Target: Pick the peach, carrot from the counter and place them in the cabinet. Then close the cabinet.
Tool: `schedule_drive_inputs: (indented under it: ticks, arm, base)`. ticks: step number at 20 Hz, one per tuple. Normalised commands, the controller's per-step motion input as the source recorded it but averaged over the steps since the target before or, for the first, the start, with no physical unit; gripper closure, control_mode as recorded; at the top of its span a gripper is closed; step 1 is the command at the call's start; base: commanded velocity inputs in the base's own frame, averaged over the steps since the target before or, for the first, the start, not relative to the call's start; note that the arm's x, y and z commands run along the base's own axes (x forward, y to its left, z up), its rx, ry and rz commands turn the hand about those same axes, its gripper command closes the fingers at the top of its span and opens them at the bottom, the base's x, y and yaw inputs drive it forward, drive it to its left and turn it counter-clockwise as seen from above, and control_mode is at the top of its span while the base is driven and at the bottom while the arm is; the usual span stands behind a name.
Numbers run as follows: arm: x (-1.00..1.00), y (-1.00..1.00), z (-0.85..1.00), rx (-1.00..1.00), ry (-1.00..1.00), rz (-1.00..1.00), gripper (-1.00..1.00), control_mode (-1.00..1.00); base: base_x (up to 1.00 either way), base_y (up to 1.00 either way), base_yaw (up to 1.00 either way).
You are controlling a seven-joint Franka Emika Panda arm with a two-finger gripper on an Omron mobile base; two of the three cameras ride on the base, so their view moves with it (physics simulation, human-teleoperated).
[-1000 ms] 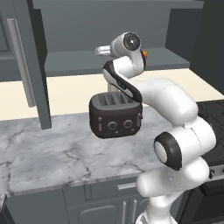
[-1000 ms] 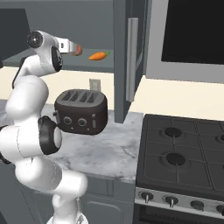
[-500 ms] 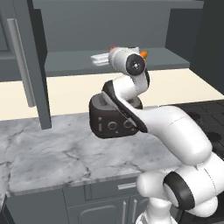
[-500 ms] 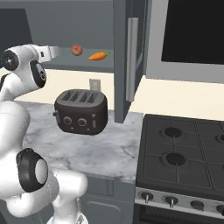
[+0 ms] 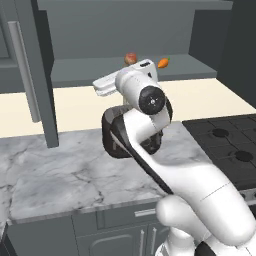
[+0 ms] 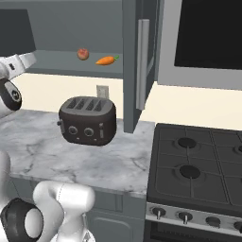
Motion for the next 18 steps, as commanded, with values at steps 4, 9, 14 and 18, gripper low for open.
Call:
schedule_drive_inputs:
  ticks: [4, 9, 14, 18]
  arm:
    - [-1.00, 0.44, 0.00, -0.07, -0.01, 0.00, -1.00, -1.00]
    - [-1.00, 0.41, 0.03, 0.01, 0.03, 0.00, -1.00, -1.00]
    - [-1.00, 0.30, 0.00, 0.04, 0.03, 0.00, -1.00, -1.00]
    - [-1.00, 0.09, 0.00, 0.01, 0.02, 0.00, -1.00, -1.00]
  base:
    - [0.00, 0.00, 0.00]
    - [0.00, 0.00, 0.00]
    - [0.00, 0.00, 0.00]
    - [0.00, 0.00, 0.00]
